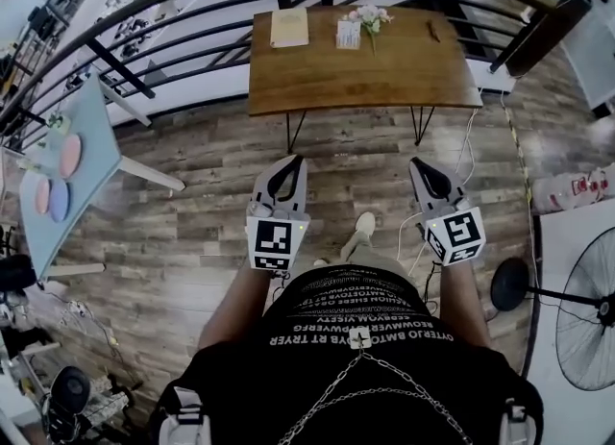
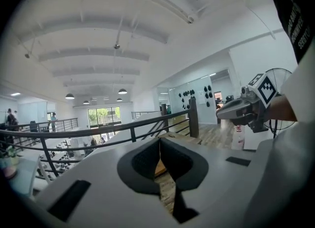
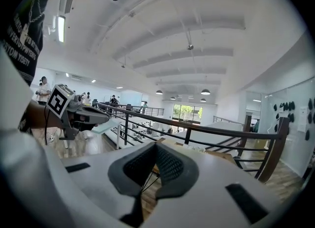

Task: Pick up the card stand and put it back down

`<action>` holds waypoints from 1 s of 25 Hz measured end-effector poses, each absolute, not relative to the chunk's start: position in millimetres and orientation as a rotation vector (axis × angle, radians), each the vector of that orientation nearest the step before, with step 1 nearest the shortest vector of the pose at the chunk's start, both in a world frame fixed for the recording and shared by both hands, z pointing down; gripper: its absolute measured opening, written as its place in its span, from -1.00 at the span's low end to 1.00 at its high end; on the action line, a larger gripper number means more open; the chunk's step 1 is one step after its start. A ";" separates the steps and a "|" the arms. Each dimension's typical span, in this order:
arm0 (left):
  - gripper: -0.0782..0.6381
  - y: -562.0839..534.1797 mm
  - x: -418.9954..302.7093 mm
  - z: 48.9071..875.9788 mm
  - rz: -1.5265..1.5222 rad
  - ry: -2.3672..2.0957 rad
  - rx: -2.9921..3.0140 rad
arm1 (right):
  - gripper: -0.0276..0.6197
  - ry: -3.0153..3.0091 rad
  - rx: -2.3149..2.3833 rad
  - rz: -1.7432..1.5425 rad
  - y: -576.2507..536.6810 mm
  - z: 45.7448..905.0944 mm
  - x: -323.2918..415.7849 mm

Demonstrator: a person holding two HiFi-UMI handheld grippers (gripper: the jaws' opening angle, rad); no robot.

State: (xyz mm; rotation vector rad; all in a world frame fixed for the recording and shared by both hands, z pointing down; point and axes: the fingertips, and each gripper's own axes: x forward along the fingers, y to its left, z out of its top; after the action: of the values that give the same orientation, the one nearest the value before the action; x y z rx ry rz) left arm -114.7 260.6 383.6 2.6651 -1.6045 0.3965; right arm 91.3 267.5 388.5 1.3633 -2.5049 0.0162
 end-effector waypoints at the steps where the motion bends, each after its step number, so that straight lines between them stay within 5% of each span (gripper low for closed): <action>1: -0.70 253.9 -114.5 383.3 0.407 -1.619 2.664 | -0.87 -2.509 1.364 0.020 258.3 389.7 93.8; 25: -0.70 123.6 -92.5 373.9 0.456 -1.795 2.590 | -0.87 -2.560 1.273 0.060 121.0 396.5 134.0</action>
State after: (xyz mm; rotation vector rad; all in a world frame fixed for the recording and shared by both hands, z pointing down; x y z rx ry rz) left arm -92.5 123.6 373.9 2.5899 -1.7954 0.4562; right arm 134.0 121.0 396.5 1.2731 -2.5600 0.0598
